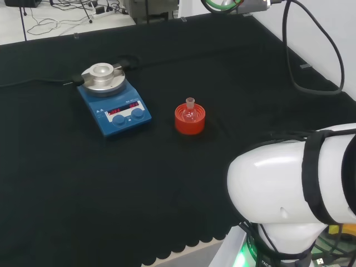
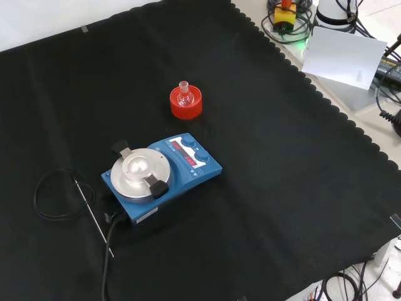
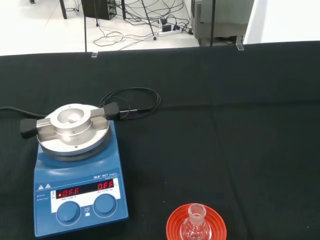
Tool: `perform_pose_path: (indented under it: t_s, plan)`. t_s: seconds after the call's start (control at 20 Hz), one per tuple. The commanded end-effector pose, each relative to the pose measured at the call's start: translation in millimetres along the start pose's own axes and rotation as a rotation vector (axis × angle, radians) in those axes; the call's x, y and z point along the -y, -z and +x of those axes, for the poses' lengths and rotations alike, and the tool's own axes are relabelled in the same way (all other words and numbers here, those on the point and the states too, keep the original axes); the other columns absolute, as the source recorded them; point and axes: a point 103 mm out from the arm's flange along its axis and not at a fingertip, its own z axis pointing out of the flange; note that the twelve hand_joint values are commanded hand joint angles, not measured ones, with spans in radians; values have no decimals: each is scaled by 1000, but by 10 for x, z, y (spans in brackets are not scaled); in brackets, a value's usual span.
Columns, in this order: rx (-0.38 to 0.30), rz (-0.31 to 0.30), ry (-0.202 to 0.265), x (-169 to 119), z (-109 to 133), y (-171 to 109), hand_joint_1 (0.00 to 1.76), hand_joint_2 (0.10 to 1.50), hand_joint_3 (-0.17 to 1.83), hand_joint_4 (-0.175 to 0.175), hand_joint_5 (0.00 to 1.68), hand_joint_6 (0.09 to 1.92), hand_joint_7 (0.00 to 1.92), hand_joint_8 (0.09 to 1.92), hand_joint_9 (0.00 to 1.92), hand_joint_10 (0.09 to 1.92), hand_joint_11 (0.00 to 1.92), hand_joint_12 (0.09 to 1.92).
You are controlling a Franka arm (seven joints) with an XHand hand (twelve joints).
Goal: Pick up the round-bottom flask.
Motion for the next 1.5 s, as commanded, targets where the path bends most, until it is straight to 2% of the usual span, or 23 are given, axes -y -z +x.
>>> perform_pose_path:
  t_s: [0.05, 0.15, 0.35, 0.7, 1.1, 1.25, 1.4, 1.5]
  plan:
    - [8, -8, -2, -8, -4, -5, 393, 1079, 617, -31, 392, 125, 332, 764, 434, 845, 208, 1300]
    - [6, -6, -7, -24, -14, -16, 195, 1209, 436, -27, 397, 137, 141, 620, 247, 711, 47, 1304]
    - [-6, 6, -22, -71, -60, -73, 137, 1257, 365, -26, 399, 140, 89, 575, 197, 668, 1, 1304]
    - [-43, 34, -68, -228, -221, -391, 135, 1262, 353, -25, 399, 141, 90, 572, 197, 665, 0, 1302]
    - [-72, 78, -122, -350, -470, -1037, 157, 1257, 328, -28, 404, 141, 105, 573, 212, 665, 0, 1305]
    - [-90, 71, -130, -393, -560, -1219, 179, 1250, 313, -31, 414, 142, 113, 573, 223, 666, 0, 1313]
    - [-137, 52, -130, -413, -666, -1414, 228, 1228, 293, -35, 422, 141, 117, 573, 232, 666, 0, 1323]
    - [-175, 41, -137, -437, -745, -1563, 325, 1160, 261, -38, 403, 128, 110, 570, 236, 666, 0, 1329]
